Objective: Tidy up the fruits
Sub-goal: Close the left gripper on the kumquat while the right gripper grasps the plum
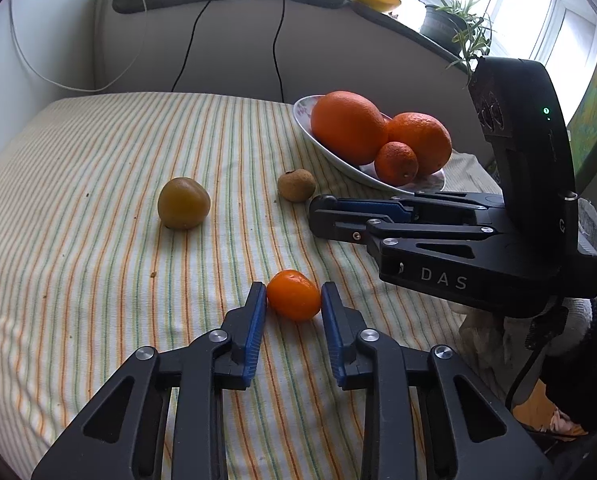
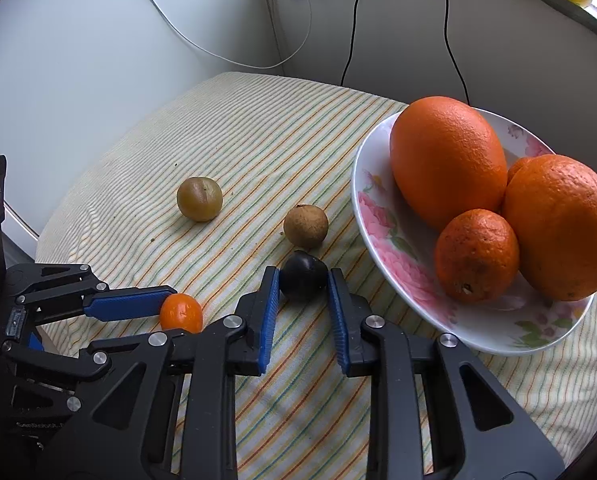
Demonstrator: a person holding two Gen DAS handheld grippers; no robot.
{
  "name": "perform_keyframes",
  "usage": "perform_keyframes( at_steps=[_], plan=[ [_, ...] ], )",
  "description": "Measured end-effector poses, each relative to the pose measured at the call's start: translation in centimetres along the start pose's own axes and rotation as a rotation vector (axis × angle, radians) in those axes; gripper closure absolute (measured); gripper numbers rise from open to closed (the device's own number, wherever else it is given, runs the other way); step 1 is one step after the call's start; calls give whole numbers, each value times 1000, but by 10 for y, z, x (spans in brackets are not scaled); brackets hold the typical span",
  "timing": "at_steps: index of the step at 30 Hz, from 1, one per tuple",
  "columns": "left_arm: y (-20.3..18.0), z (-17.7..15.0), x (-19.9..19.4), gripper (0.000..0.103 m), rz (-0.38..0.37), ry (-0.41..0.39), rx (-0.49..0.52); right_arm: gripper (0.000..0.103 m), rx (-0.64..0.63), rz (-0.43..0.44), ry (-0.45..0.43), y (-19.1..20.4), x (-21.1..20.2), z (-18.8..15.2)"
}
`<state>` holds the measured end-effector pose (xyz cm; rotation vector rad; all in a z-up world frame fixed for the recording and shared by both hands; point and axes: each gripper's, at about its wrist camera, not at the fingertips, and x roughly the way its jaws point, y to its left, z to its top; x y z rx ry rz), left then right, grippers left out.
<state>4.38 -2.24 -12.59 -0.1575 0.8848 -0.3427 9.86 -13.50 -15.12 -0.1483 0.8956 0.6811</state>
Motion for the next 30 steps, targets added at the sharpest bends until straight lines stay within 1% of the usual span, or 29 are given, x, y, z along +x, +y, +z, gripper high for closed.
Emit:
perform_keyframes(
  at_steps=[3,13,17,24,30],
  plan=[
    [1,0,-2,77,-1,-4,-3,79,4,9,-13,-1,-4,-1],
    [6,7,-15,77,-18,-35,-34,79,43,35,-78,-13,-41,-10],
    [4,11,-15,77,-30,-42,-30,79,53,24,-98,-19,-56,-16],
    [-5,21,-8,77,-46,-47,-13,79,96,-20,-139,-38,-78,-26],
    [-15,35,1,77,-58,-57,9,79,119,-44,-160,-51,-90,-26]
  ],
)
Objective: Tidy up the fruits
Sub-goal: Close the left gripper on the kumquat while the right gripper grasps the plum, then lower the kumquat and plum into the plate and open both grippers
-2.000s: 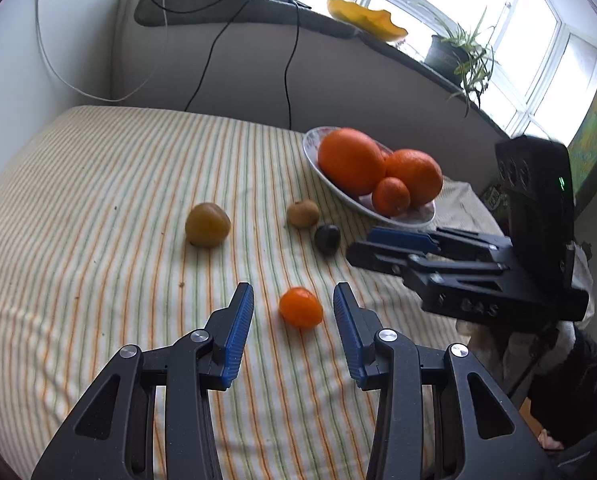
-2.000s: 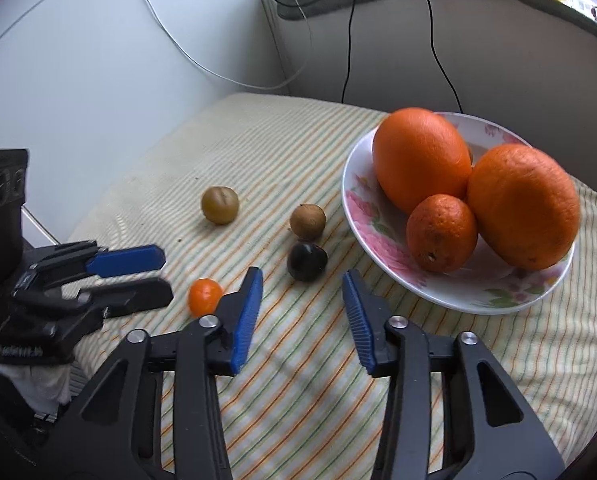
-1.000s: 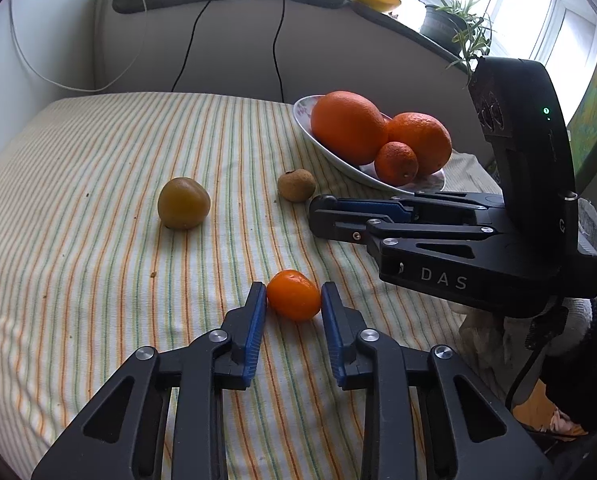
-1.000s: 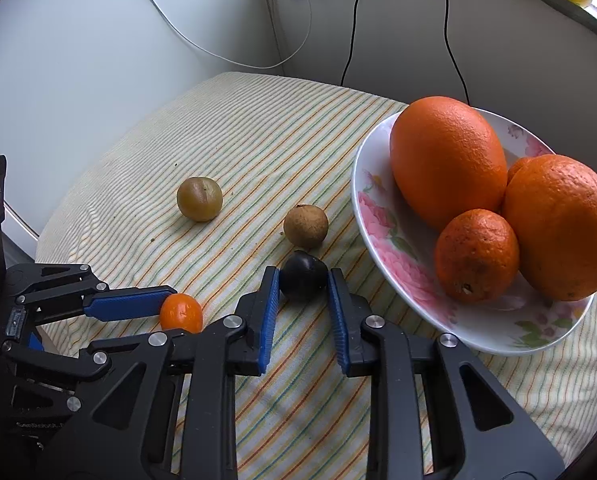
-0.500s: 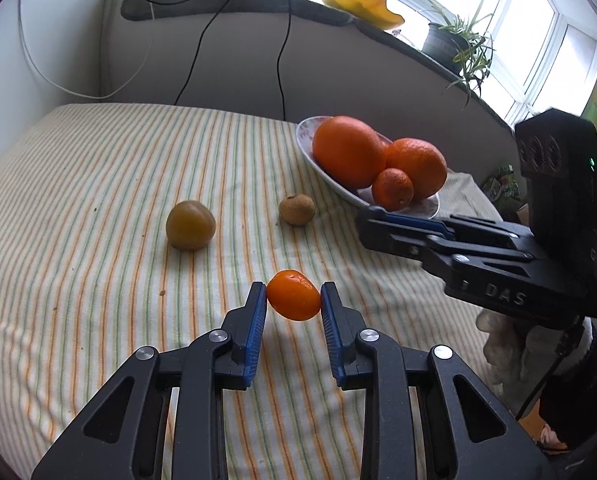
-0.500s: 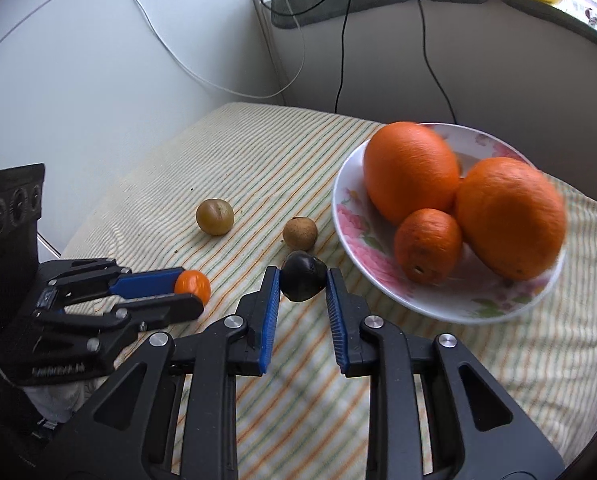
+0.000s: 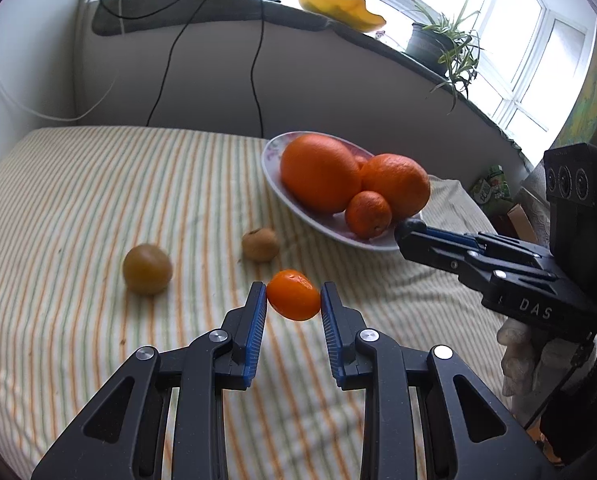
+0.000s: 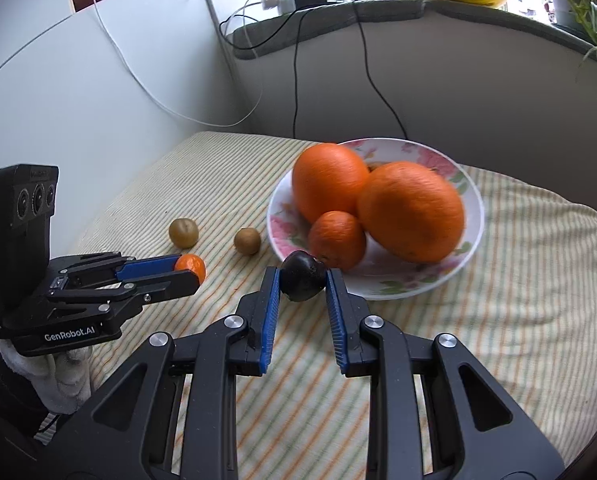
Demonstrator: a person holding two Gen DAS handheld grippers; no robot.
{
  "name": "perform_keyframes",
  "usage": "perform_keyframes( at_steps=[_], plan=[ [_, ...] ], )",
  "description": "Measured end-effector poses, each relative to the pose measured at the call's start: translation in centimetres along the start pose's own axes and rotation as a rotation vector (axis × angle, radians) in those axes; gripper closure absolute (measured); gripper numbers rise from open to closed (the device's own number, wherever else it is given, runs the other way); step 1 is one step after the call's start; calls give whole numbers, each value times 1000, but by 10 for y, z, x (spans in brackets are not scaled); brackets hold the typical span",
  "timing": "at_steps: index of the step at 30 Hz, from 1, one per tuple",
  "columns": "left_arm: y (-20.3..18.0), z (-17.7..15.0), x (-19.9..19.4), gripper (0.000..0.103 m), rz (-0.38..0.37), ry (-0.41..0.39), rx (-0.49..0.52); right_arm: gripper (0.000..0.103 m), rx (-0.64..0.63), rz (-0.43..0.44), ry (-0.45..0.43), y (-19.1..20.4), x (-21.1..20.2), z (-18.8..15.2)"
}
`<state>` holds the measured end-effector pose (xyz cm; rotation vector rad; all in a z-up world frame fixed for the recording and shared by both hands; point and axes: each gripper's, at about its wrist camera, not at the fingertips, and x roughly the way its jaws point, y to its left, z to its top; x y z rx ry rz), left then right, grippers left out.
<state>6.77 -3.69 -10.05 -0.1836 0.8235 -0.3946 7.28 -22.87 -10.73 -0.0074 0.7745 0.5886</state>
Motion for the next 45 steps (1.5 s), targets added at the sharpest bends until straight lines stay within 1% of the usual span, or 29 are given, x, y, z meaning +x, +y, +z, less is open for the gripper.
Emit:
perform_keyframes(
  at_steps=[9,18,24,41,44,45],
  plan=[
    [-14,19,12,77,-6,-22,36,79,17,-58,-22,-15,-2,-2],
    [-21,34,27,77,-14,-18,65,79,30,-76,-18,-23,4,-3],
    [-24,39,34,77,-8,-16,85,79,35,-79,-14,-23,6,-2],
    [-25,41,42,76,-1,-4,91,78,55,-90,-10,-24,8,-2],
    [-26,41,41,64,2,-6,94,78,56,-91,-11,-24,8,-3],
    [-26,41,41,64,3,-7,94,78,56,-92,-11,-24,8,-3]
  ],
)
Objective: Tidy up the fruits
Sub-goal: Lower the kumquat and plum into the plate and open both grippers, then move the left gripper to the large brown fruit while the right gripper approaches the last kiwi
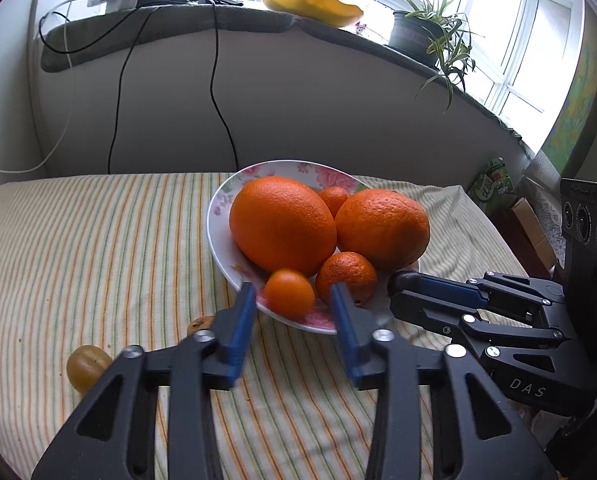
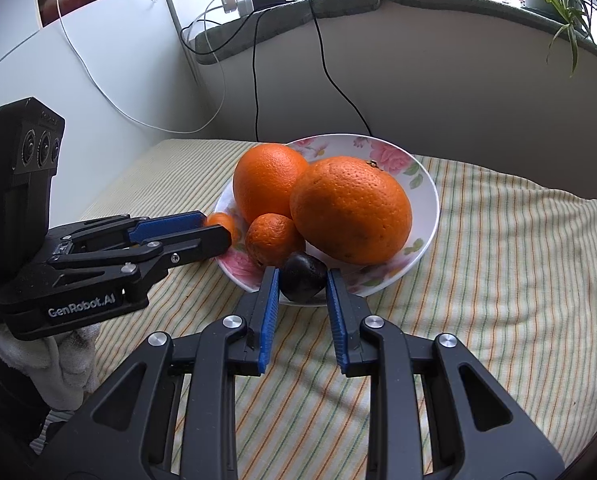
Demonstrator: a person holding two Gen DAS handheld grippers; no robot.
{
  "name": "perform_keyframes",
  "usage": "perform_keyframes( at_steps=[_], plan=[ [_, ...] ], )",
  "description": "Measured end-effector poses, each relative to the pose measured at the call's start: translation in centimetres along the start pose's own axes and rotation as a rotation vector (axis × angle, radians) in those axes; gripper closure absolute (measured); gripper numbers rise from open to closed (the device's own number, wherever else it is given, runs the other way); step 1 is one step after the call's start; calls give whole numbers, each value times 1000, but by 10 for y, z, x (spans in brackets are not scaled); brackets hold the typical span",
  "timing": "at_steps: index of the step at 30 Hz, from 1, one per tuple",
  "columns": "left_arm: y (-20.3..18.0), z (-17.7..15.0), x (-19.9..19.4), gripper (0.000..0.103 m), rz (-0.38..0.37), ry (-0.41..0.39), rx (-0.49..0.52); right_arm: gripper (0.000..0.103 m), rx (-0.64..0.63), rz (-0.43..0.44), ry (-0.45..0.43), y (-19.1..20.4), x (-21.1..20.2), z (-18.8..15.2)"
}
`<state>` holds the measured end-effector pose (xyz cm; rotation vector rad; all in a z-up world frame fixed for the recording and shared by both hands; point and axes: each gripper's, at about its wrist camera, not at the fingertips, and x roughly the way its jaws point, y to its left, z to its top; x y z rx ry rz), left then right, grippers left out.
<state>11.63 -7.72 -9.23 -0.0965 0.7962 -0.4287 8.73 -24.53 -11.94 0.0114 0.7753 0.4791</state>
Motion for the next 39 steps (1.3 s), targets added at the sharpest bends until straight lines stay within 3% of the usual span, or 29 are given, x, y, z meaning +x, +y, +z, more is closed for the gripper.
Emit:
perform_keyframes(
  at_steps=[3,5,9,39],
  plan=[
    [0,0,-1,52,7,-3,0,77,-2,-3,1,0,0,0],
    [-1,0,-1,52,5,-3,3,76,-5,-7,2,1,0,0],
    [-1,-1,-3,51,7,-6,5,47,-11,-20,-12,3,-2,0],
    [-1,-6,-32,50,40,-62,3,47,-42,8,-27,25,-15,-5]
  ],
)
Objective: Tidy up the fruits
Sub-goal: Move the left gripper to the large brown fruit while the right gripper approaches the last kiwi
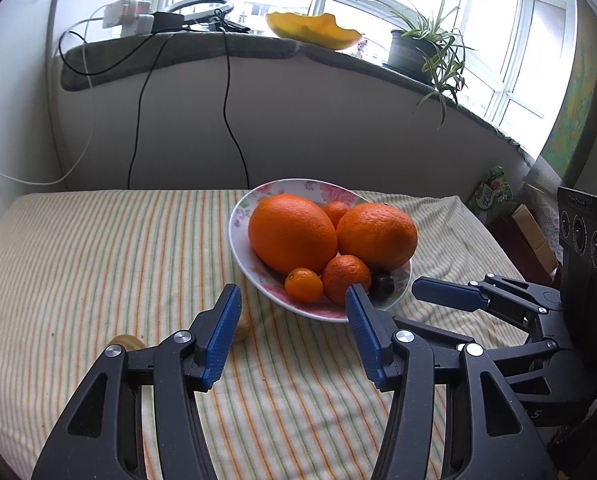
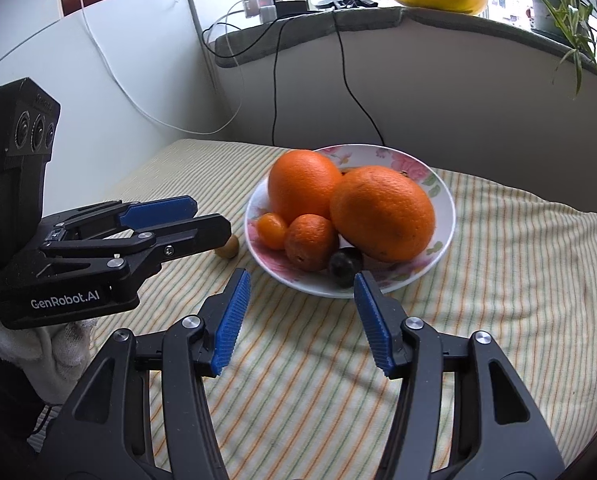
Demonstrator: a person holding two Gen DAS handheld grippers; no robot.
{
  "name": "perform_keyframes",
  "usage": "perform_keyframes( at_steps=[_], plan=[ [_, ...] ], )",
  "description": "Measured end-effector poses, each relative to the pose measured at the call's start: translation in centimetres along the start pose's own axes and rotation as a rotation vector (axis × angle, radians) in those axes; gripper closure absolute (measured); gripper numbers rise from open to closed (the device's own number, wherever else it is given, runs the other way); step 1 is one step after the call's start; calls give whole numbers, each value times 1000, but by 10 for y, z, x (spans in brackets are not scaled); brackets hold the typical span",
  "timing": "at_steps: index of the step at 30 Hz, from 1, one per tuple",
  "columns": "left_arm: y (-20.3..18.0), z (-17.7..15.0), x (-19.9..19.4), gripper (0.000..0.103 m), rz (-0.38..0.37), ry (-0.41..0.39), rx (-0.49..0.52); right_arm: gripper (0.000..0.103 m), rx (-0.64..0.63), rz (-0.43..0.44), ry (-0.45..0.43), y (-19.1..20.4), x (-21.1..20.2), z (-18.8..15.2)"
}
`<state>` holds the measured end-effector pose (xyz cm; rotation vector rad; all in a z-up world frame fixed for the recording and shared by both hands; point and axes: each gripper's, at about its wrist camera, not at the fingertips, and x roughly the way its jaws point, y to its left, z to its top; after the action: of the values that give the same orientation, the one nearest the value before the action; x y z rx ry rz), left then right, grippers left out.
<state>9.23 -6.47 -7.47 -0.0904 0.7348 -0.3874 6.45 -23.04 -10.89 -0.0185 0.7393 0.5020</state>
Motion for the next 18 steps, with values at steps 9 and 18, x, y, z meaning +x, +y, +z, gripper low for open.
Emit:
perform_keyframes(
  at_steps=[9,18],
  plan=[
    [15,-9,-10,50,37,-4,-25,47,-33,36,17,15,7,0],
    [38,-30,-22,50,92,9,-66,47,-74,81,45,34,19,1]
  ],
)
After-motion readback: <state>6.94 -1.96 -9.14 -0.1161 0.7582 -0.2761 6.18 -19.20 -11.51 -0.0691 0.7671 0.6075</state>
